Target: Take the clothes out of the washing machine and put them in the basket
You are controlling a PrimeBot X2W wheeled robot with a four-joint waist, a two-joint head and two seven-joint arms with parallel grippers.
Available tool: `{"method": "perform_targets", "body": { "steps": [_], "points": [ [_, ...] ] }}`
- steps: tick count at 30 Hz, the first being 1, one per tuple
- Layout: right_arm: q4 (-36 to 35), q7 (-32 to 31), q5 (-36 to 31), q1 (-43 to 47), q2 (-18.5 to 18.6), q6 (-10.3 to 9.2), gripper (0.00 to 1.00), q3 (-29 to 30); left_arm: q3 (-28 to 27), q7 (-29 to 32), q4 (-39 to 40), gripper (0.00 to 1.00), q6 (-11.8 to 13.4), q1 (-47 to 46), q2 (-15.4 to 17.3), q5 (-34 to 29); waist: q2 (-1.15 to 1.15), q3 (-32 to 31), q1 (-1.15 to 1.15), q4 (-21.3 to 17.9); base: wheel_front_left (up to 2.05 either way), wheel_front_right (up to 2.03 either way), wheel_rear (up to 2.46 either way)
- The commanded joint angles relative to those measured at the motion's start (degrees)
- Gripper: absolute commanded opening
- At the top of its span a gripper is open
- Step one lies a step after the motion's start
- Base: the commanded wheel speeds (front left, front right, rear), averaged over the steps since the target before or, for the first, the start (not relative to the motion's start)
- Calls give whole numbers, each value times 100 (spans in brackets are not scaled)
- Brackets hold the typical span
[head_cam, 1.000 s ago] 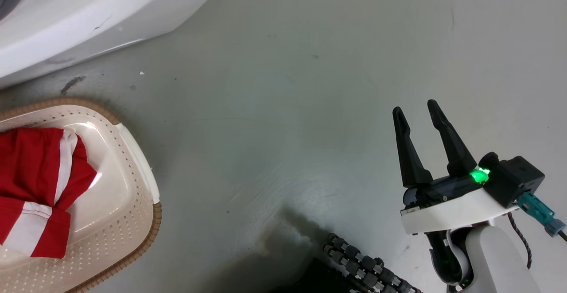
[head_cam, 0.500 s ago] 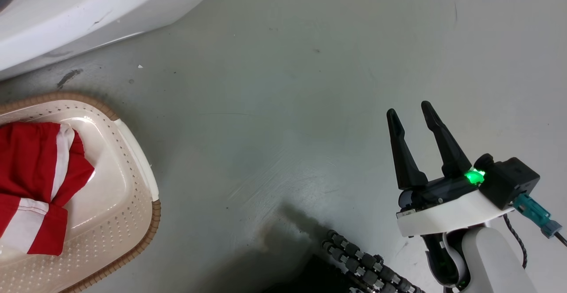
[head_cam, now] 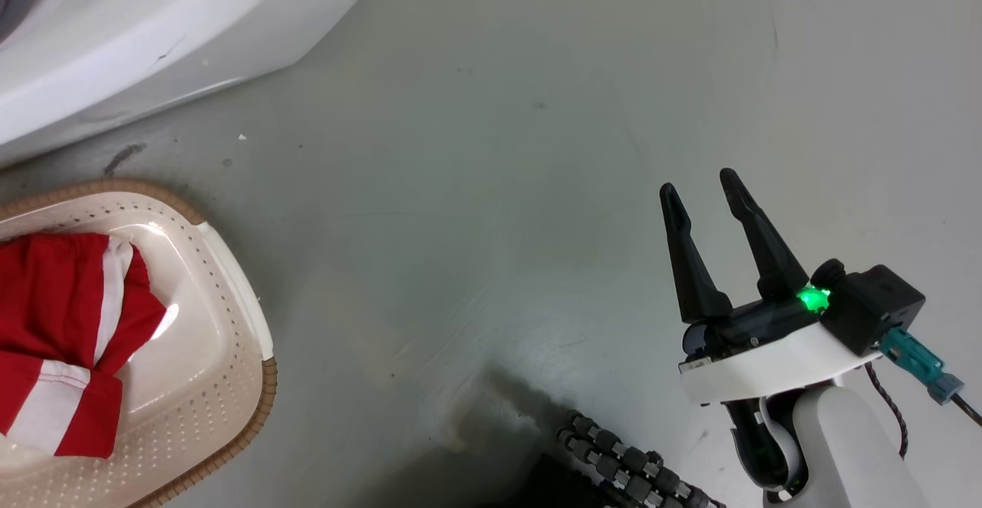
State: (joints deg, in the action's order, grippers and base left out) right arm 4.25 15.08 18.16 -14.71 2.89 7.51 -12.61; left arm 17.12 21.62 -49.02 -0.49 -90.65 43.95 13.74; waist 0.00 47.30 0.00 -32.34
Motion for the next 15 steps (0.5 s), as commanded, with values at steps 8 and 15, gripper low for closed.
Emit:
{"method": "perform_targets", "body": {
  "steps": [8,15],
  "points": [
    [89,8,-69,-194,-3,-4,100,-5,-162,-1095,-222,0,-142,250,-16,248,0,-341,0,-40,0,0,0],
    [238,8,-172,-269,-3,-4,100,5,-290,-1960,-423,0,-177,761,-52,473,0,-710,0,66,0,0,0]
  ]
}}
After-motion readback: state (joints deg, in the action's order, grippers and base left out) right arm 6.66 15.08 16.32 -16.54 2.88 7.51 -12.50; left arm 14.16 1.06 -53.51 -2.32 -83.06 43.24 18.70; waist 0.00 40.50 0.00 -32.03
